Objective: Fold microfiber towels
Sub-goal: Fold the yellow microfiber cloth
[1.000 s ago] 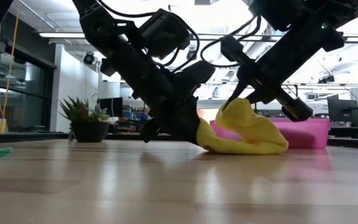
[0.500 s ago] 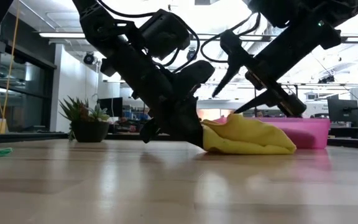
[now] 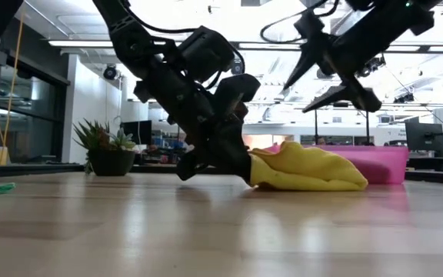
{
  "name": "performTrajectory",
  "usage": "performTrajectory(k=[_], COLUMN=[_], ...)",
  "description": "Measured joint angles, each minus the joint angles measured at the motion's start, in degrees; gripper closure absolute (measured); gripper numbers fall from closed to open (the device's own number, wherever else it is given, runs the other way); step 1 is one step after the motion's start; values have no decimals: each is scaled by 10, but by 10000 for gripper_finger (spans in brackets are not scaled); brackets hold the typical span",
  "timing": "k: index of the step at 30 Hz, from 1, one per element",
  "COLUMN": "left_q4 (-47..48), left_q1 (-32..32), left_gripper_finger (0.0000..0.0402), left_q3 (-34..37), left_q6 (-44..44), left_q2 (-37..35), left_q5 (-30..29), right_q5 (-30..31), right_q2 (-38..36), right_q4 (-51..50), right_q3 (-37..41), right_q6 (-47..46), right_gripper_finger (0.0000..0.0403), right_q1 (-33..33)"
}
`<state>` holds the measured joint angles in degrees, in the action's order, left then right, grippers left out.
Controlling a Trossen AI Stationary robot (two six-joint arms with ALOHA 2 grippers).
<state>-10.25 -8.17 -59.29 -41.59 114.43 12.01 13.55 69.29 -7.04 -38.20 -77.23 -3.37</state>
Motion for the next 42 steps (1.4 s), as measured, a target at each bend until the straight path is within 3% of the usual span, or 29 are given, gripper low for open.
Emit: performTrajectory(k=[12,21,25,29,36,42], left_q4=[7,92,49,-12,-135,-133], left_q1=[-40,-78,-65,-29,29,38], left_gripper_finger=[401,401,401,401,401,401], left_q3=[0,1,4,4,-2,-28], left_q6=[52,107,103,68,0,8], left_q2=[-48,-120,-136,-113,-35,-5], left_q5=[30,10,-16,-30,-43,-56], right_q5=[-24,-31,-18,1,40,29], right_q2=[-55,-61,-50,-33,-3,34], right_q4=[-7,-32,-120,-102,-22,38], right_q3=[0,0,3,45,114,123], right_q6=[144,221,212,165,77,81], right_gripper_finger=[188,233,300,388,399,402], right_q1=[0,-1,-9,-36,-68,-92])
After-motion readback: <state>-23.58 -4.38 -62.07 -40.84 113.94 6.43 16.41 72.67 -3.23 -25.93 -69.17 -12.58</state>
